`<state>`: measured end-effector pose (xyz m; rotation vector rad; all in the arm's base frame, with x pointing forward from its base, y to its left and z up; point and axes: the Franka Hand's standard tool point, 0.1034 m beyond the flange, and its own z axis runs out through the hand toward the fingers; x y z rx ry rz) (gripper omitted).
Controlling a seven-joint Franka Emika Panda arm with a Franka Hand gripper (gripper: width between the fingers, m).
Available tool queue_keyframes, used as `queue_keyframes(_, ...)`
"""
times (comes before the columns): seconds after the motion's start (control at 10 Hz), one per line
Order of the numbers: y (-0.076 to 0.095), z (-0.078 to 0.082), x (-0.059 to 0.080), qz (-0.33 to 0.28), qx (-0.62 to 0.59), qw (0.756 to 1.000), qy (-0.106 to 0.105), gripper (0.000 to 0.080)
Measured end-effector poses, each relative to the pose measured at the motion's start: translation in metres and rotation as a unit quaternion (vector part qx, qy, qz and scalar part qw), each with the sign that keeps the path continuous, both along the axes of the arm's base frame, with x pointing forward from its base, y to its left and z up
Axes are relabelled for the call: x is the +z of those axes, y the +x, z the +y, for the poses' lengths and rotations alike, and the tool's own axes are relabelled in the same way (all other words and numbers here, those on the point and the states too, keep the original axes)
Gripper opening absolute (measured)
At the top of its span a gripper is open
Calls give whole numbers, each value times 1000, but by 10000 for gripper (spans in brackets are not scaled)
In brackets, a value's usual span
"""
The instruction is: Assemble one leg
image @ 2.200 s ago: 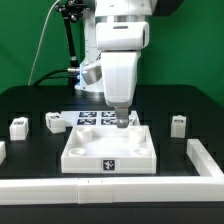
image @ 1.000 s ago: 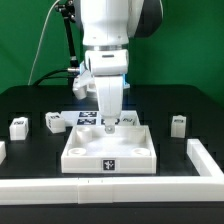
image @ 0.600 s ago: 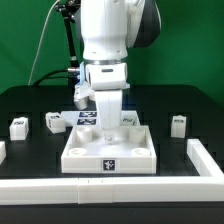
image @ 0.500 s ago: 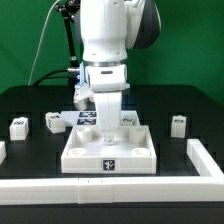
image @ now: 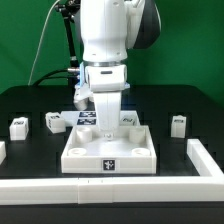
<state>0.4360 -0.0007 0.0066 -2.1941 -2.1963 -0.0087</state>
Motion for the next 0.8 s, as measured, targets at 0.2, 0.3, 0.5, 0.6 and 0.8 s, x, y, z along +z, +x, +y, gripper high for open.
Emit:
queue_keyframes(0.2,0,0,0,-1,0,1000,0,55)
queue_keyframes(0.3,0,0,0,-1,0,1000,0,55)
queue_keyframes(0.5,0,0,0,-1,0,1000,0,55)
queue_keyframes(0.6,0,0,0,-1,0,1000,0,55)
queue_keyframes(0.8,0,0,0,-1,0,1000,0,56)
